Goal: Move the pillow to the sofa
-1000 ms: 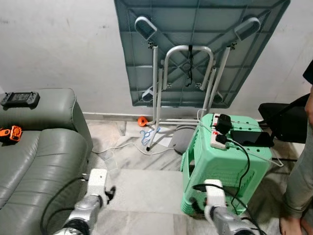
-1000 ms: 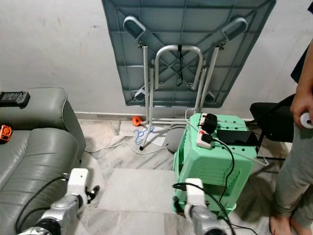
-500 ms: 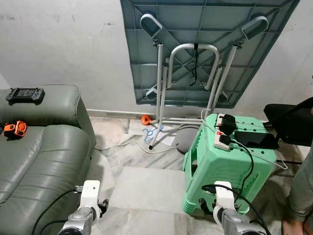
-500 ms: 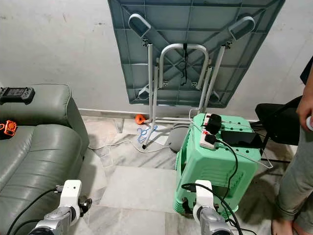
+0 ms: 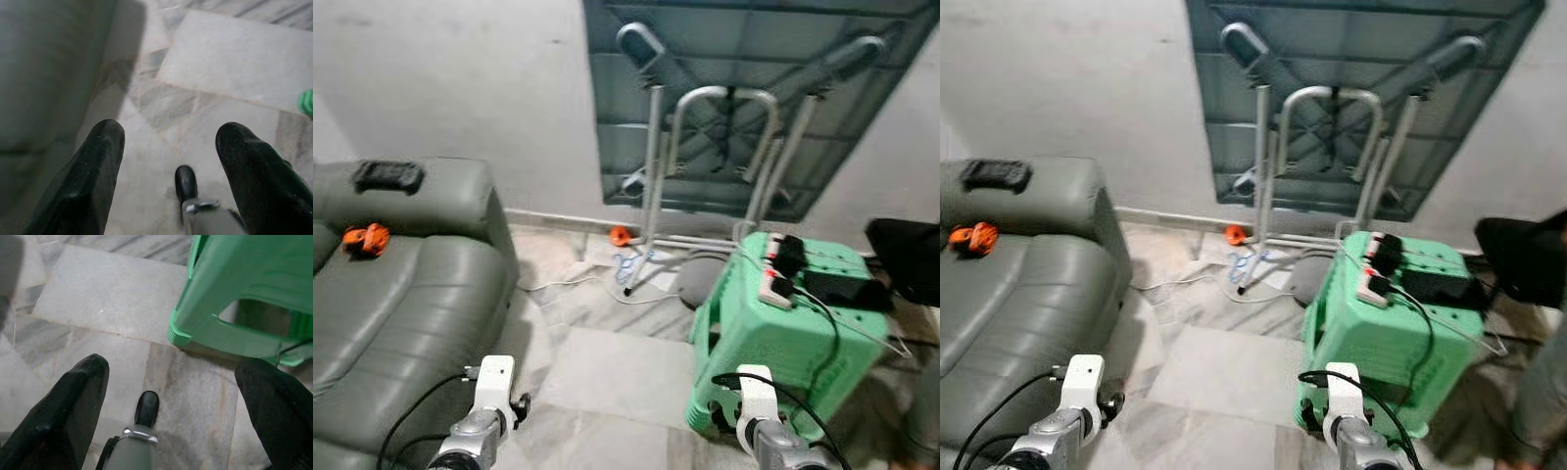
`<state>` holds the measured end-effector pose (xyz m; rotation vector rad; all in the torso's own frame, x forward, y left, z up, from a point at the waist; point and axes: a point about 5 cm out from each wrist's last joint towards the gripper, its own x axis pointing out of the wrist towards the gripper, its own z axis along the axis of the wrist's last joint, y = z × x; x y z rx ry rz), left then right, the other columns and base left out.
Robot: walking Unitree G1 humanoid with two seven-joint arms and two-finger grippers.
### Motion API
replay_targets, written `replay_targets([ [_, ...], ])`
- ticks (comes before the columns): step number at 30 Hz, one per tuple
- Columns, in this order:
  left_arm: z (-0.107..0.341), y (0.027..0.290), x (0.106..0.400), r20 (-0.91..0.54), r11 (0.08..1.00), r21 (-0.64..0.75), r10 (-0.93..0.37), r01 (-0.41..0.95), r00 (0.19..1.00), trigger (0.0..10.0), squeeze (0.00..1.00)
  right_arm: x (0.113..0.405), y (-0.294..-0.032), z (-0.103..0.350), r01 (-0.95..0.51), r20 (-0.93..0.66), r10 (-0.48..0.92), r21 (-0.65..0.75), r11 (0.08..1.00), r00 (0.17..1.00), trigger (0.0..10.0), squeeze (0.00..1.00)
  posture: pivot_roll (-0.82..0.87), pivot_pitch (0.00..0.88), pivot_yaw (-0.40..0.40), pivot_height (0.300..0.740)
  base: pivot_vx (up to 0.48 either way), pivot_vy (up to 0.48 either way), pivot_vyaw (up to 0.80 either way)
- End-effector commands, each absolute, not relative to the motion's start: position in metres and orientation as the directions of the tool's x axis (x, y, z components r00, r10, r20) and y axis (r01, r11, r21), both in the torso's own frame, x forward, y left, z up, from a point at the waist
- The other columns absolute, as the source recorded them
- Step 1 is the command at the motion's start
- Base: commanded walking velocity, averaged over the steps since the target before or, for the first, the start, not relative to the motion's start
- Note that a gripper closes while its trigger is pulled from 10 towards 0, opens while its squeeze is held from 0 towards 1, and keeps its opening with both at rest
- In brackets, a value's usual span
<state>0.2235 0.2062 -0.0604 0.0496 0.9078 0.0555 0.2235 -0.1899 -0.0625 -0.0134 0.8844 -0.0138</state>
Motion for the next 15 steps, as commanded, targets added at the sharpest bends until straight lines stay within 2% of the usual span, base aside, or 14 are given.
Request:
replay_targets([
  [1, -0.06, 0.208, 0.224, -0.788, 0.996, 0.079, 0.08, -0.028, 0.611, 10.0, 0.0, 0.221, -0.196, -0.063, 0.015, -0.774, -0.026, -0.02, 1.0, 0.632, 10.0, 0.0, -0.12, 0.0, 0.019, 0.74, 0.0, 0.0, 0.8],
  [5, -0.06, 0.208, 0.224, -0.787, 0.996, 0.079, 0.08, -0.028, 0.611, 10.0, 0.0, 0.221, -0.197, -0.063, 0.013, -0.775, -0.026, -0.023, 1.0, 0.631, 10.0, 0.0, -0.12, 0.0, 0.02, 0.74, 0.0, 0.0, 0.8],
  [15, -0.058, 0.213, 0.225, -0.773, 0.994, 0.091, 0.109, -0.06, 0.625, 10.0, 0.0, 0.222, -0.163, -0.067, -0.013, -0.777, 0.007, -0.001, 1.0, 0.63, 10.0, 0.0, -0.12, 0.0, 0.02, 0.74, 0.0, 0.0, 0.8],
])
